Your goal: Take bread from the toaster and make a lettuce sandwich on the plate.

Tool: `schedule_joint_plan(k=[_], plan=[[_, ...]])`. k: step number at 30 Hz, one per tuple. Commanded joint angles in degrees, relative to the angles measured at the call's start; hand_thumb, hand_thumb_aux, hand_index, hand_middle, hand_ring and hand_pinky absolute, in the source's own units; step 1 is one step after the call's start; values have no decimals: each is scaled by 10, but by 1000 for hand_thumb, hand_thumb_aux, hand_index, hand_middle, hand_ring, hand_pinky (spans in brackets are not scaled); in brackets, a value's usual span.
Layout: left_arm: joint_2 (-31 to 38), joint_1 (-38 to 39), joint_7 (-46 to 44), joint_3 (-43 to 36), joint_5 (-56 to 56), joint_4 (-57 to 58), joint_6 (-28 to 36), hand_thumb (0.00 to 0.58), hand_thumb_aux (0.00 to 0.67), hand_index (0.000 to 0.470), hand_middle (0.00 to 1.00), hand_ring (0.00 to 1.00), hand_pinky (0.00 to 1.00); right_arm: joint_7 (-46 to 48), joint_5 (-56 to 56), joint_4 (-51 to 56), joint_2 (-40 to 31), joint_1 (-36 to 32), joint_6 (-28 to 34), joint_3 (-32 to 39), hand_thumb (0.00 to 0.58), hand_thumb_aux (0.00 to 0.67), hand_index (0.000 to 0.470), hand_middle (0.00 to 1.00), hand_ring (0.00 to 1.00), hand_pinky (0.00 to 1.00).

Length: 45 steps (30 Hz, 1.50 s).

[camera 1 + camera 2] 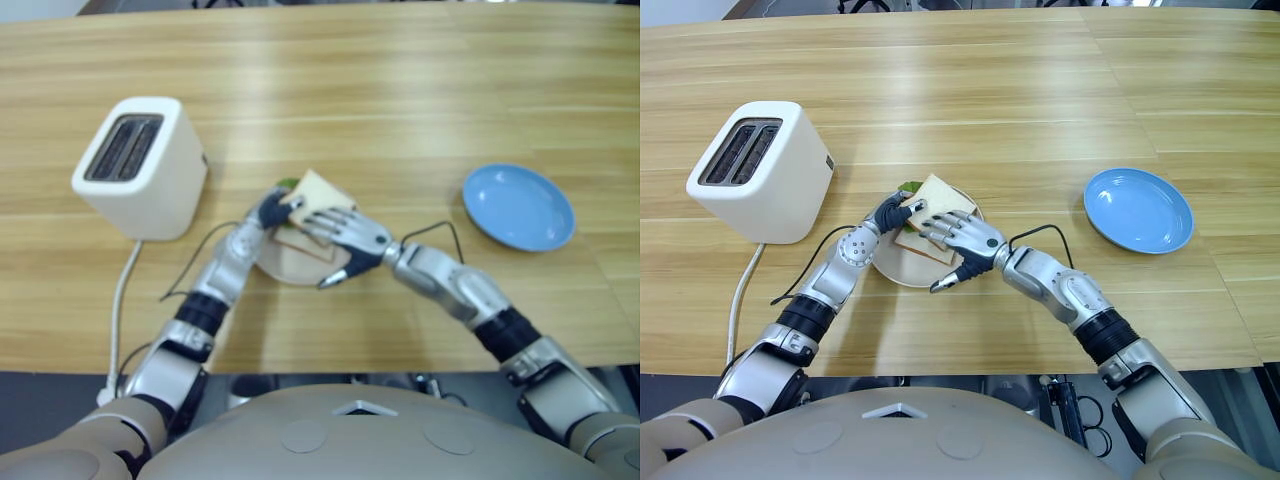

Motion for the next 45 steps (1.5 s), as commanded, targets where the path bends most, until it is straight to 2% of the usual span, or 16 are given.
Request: schedule_joint_plan(k=[1,4,8,19,20,21,22,23,24,25,26,34,40,45], plan=[[9,13,-14,-14,10,19,16,580,670,460,1000,1000,1000,19,-23,-16,6,14,-4,33,0,0,0,0,0,0],[11,15,-15,-14,10,13,15,580,670,460,1000,1000,1000,28,-31,-16,11,20,-6,51,0,0,0,0,0,0],[18,22,-17,-12,12,-25,20,580,670,460,1000,1000,1000,26,-44,34,21,20,-12,76,0,0,0,0,0,0],[34,41,-30,-10,20,-120,47,580,670,460,996,996,996,2,5,147,38,10,-38,75,0,0,0,0,0,0],[35,42,-32,-9,22,-129,48,580,670,460,941,941,941,6,21,155,41,13,-46,72,0,0,0,0,0,0],[38,43,-32,-9,25,-140,50,580,670,460,941,941,941,8,30,161,42,14,-50,71,0,0,0,0,0,0],[41,44,-33,-9,31,-150,51,580,670,460,765,765,765,8,34,164,42,15,-53,72,0,0,0,0,0,0],[43,44,-34,-9,35,-158,52,580,670,460,690,690,690,10,38,168,43,14,-55,73,0,0,0,0,0,0],[47,44,-32,-8,40,-170,54,580,670,460,471,471,471,14,51,172,44,16,-61,72,0,0,0,0,0,0],[52,44,-28,-7,48,-182,56,438,339,233,0,0,0,18,60,173,45,17,-65,71,0,0,0,0,0,0],[58,44,-23,-7,60,-195,57,0,0,0,0,0,0,20,65,173,45,18,-67,72,0,0,0,0,0,0],[119,32,58,21,167,-325,19,0,0,0,0,0,0,31,85,179,48,17,-74,76,0,0,0,0,0,0],[140,37,112,84,194,-408,-6,0,0,0,0,0,0,33,84,184,49,14,-76,77,0,0,0,0,0,0],[140,52,121,121,180,-424,-22,0,0,0,0,0,0,33,81,184,47,14,-76,77,0,0,0,0,0,0]])
